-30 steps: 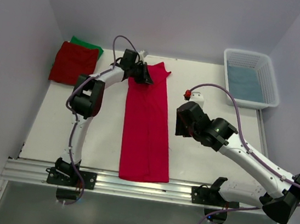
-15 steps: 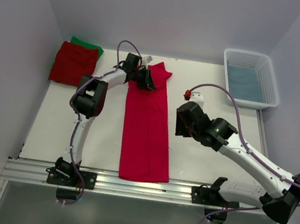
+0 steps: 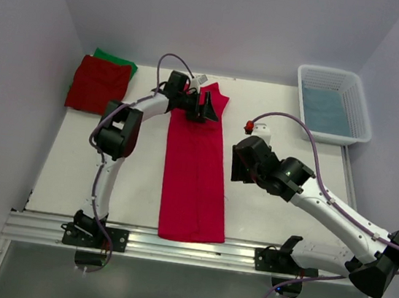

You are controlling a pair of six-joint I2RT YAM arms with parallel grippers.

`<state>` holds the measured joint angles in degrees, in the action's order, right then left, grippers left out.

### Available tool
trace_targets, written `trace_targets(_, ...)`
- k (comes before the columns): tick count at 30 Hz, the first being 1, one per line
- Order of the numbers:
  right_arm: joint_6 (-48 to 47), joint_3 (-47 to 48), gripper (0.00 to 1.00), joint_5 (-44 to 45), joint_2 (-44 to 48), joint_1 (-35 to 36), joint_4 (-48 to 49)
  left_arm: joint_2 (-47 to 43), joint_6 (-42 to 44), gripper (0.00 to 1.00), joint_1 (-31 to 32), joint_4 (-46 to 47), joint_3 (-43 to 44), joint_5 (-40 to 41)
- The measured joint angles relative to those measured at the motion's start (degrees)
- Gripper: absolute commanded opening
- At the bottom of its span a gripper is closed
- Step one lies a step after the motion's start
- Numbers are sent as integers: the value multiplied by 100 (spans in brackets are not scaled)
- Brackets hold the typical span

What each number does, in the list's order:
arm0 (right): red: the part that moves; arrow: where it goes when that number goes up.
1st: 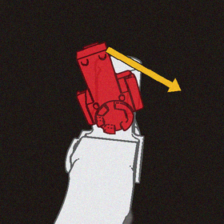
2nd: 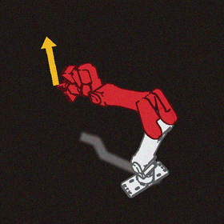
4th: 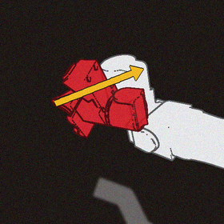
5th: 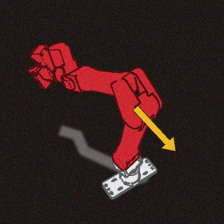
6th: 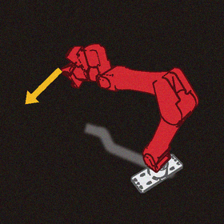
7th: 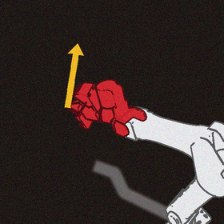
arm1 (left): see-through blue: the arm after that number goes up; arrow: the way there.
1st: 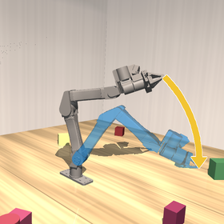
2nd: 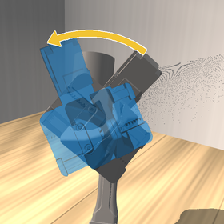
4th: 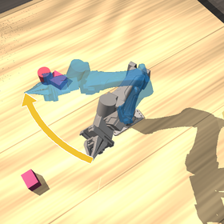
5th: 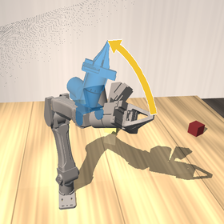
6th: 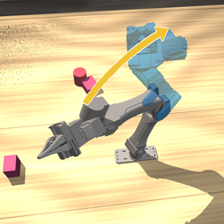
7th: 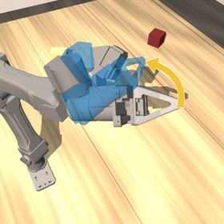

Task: Fold and stack the t-shirts
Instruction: Rotate the tshirt 90 degrees

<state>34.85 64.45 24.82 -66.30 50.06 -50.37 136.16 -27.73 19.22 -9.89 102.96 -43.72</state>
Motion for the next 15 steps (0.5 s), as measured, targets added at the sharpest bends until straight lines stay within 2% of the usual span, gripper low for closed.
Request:
trace_targets(4, 0, -9, 65, 2, -7, 0, 4, -483, 37, 90, 66, 2, -413, 146)
trace_targets(7, -7, -24, 67, 9, -22, -2, 35, -1132, 68, 90, 85, -13, -999, 610)
trace_targets(10, -17, -105, 69, 7, -94, -39, 170, -2151, 105, 91, 85, -79, -1950, 1285)
trace_targets(15, 2, -562, 71, -208, -238, -127, 498, -4527, 96, 91, 192, -382, -3943, 2297)
